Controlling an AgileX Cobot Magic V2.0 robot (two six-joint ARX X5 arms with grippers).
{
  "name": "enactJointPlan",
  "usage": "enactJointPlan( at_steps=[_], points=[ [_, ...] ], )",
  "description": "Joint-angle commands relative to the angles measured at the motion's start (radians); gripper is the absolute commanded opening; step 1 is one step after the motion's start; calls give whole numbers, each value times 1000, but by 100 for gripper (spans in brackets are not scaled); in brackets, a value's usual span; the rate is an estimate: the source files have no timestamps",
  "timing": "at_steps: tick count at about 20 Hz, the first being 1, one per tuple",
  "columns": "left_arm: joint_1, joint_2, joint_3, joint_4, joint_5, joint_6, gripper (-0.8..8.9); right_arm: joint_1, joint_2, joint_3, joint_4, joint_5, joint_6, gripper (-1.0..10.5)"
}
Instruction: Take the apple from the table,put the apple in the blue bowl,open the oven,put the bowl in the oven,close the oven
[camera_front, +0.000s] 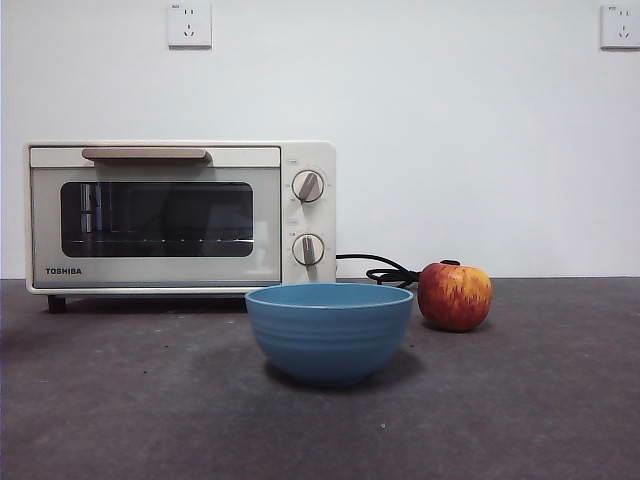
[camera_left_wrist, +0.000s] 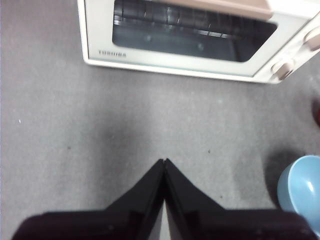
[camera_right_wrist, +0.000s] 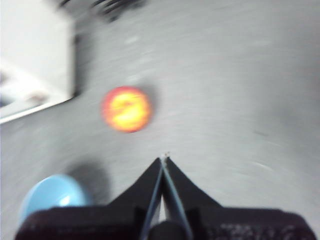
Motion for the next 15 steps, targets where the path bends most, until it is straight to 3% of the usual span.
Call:
enactJointPlan(
  at_steps=[1, 4, 6, 8, 11, 15],
  points=[
    [0, 13, 0, -30, 3, 1, -4, 3, 99, 66, 2, -98, -67, 2],
    [0, 26, 0, -80, 3, 26, -4, 35, 244, 175, -21, -125, -71, 2],
    [0, 31, 0, -97, 3, 36, -4, 73, 344, 261, -52, -116, -116, 12],
    [0, 34, 0, -103, 4, 36, -4, 118, 436, 346, -83, -81, -134, 38],
    [-2, 38, 0, -115, 21, 36, -4, 182, 559, 461, -129, -20, -156, 177],
    [-3, 40, 0, -144, 70, 45, -4, 243, 690, 573, -166, 42, -167, 195]
  ],
)
